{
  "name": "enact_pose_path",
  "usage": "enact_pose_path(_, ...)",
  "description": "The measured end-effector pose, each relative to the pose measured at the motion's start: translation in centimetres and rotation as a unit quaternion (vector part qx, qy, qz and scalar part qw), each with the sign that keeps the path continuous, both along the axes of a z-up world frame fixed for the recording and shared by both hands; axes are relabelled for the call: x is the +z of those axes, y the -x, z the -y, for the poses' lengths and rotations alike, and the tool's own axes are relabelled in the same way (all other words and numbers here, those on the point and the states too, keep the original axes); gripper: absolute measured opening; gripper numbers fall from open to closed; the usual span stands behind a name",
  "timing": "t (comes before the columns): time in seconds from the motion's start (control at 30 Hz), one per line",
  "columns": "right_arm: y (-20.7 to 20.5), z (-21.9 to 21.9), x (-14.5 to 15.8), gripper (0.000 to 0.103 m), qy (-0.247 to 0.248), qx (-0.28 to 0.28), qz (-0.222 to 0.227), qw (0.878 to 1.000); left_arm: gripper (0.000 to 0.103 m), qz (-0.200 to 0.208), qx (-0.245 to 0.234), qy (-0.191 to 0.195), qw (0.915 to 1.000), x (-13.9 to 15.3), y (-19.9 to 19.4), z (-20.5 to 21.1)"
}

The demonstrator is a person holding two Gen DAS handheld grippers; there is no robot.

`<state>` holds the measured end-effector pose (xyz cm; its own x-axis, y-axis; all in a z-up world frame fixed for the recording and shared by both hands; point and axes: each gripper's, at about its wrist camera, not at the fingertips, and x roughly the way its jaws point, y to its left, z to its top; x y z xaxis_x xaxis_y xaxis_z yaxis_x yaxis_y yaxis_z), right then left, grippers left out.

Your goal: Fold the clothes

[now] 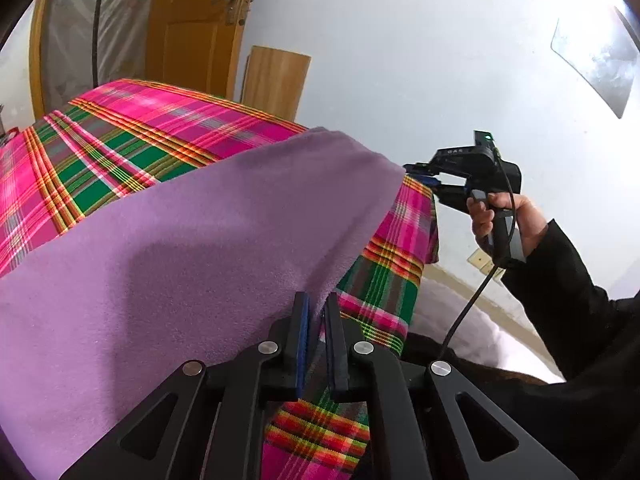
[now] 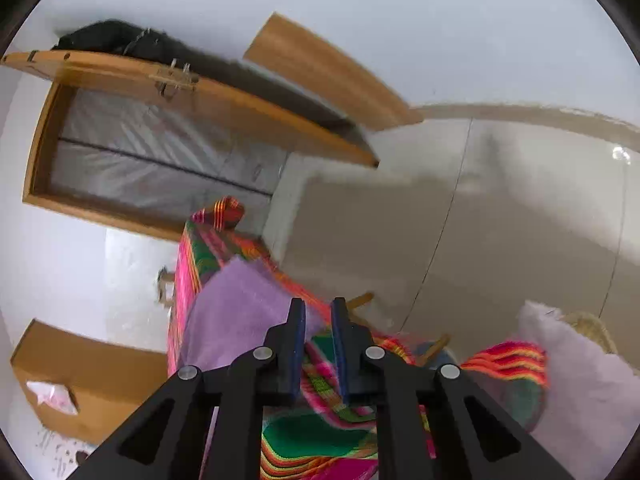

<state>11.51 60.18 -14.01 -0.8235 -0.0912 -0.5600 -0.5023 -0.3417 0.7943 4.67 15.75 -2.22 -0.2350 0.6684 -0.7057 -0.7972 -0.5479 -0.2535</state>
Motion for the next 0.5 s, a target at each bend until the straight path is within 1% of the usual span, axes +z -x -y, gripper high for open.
enact_pose_path(0.07, -0.3, -0.3, 1.2, 0.019, -0.020, -0.010, -0.010, 1.000, 0.008, 0.000, 0.012, -0.010, 0.9999, 0.3, 0.4, 0.5)
enact_pose_path(0.13, 0.1, 0.0, 2.3, 0.023, -0.033, 0.005, -0.028, 0.999, 0.008, -0.002, 0.032, -0.014, 0.9994, 0.6, 1.0, 1.0)
enact_pose_path(0.17, 0.9, 0.2, 2.8, 0.024, -0.039, 0.026, -0.036, 0.998, 0.008, -0.001, 0.043, -0.015, 0.9990, 0.8, 1.4, 1.4)
enact_pose_path(0.27, 4.1, 0.9, 4.0, 0.034, -0.059, 0.096, -0.046, 0.992, 0.008, 0.013, 0.059, -0.029, 0.9977, 1.5, 2.1, 2.7)
enact_pose_path(0.3, 5.2, 1.0, 4.0, 0.037, -0.066, 0.115, -0.047, 0.990, 0.008, 0.015, 0.062, -0.035, 0.9974, 1.8, 2.3, 3.1)
enact_pose_path(0.33, 6.3, 0.9, 3.9, 0.038, -0.073, 0.132, -0.048, 0.987, 0.009, 0.017, 0.063, -0.044, 0.9969, 2.2, 2.5, 3.6)
enact_pose_path(0.37, 7.5, 0.9, 3.8, 0.039, -0.080, 0.149, -0.048, 0.984, 0.012, 0.016, 0.065, -0.049, 0.9965, 2.5, 2.5, 4.0)
enact_pose_path(0.4, 8.6, 0.8, 3.7, 0.041, -0.087, 0.166, -0.048, 0.981, 0.018, 0.014, 0.068, -0.055, 0.9961, 2.8, 2.5, 4.4)
enact_pose_path(0.47, 10.2, 0.4, 2.7, 0.044, -0.073, 0.190, -0.047, 0.978, 0.021, 0.012, 0.075, -0.059, 0.9954, 3.0, 2.7, 4.9)
enact_pose_path(0.5, 11.0, 0.1, 2.2, 0.045, -0.064, 0.201, -0.046, 0.976, 0.021, 0.012, 0.078, -0.059, 0.9951, 3.0, 2.9, 5.1)
